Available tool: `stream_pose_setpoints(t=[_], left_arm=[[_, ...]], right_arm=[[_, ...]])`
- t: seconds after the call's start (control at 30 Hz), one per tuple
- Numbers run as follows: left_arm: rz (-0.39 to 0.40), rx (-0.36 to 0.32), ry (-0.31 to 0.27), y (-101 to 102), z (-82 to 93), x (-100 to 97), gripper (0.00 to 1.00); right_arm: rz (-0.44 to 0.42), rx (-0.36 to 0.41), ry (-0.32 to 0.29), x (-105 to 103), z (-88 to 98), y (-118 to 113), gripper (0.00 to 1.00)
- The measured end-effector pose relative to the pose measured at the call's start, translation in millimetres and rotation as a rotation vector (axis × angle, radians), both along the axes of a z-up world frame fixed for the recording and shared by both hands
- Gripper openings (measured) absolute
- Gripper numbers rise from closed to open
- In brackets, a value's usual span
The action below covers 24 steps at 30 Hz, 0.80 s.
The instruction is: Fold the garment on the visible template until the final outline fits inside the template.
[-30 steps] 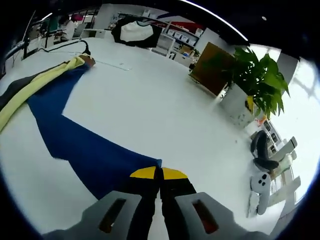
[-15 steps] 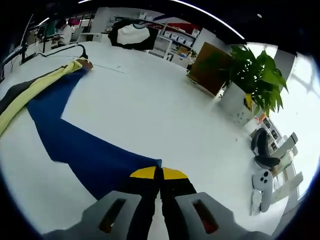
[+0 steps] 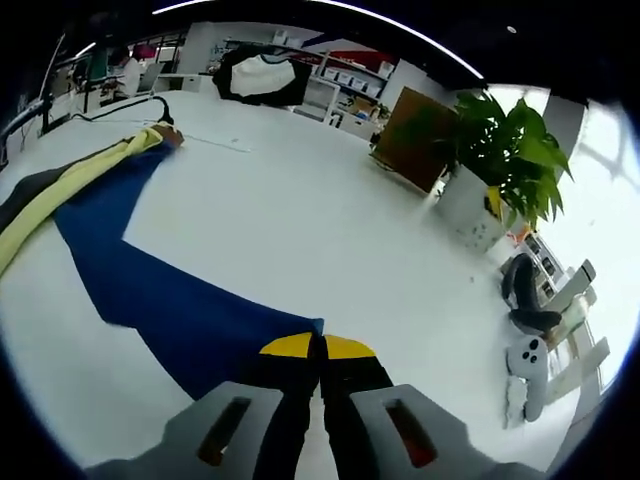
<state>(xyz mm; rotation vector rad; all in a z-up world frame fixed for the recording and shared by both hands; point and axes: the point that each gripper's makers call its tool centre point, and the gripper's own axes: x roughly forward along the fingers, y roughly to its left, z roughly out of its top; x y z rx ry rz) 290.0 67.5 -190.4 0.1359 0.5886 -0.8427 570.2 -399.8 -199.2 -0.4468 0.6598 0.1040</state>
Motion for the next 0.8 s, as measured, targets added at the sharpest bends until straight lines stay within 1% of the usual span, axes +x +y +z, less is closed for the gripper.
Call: stream_pose_setpoints(t=[0.07,0.13,0.23,0.3,0.33,0.37,0.4,0.43,0.47,0.5,0.6,0.8], left_arm=[[0.002,-0.001,0.014,-0.8,-2.5,-0.6,0.57],[-0.009,-0.001,0.008,-2.4,-3.5,-2.1,0.55],[-0.012,0.007,-0.002,-3.0,-3.8,-1.6,0.46],[-0.018,0.041,-0.032,-2.3,-5.5,-0.3,0.41],[-0.037,0.077,-0.065,-1.1,-6.5,0.1,0.36],[-0.040,0.123,-0.105,0.9,-7.5,1.7,0.32],[-0.042,0.093,-0.104,-3.8,-5.6,-0.4,0.27],[-0.065,0.082,-0.079,-7.0,-7.1,-5.3,0.18],[-0.076,0.077,-0.081,-8.4,-7.3,-7.0,0.15],[-0.084,0.084,-0.102,-8.7,-6.7,-5.9,0.13],[-0.076,0.099,-0.123,-5.6,-6.0,-2.8,0.03],[-0.094,0.116,-0.142,-4.9,-5.3,-5.0,0.02]], right_arm=[[0.003,-0.016,0.001,-0.7,0.1,1.0,0.00],[0.004,-0.023,0.004,-0.6,0.3,0.4,0.00],[0.004,-0.008,0.006,-0.2,0.4,-0.5,0.00],[0.004,0.003,0.003,-0.3,0.4,-1.0,0.00],[0.003,0.009,0.001,0.1,0.3,-1.6,0.00],[0.001,0.020,-0.003,0.4,0.3,-1.9,0.00],[-0.001,0.025,-0.005,0.5,0.2,-2.2,0.00],[-0.002,0.028,-0.007,0.6,0.1,-2.1,0.00],[-0.003,0.029,-0.009,-0.3,0.0,-1.4,0.00],[-0.003,0.026,-0.009,-0.6,0.0,-1.0,0.00],[-0.003,0.009,-0.009,-0.1,-0.2,-0.8,0.00],[0.001,-0.017,-0.007,-0.1,-0.2,-1.2,0.00]])
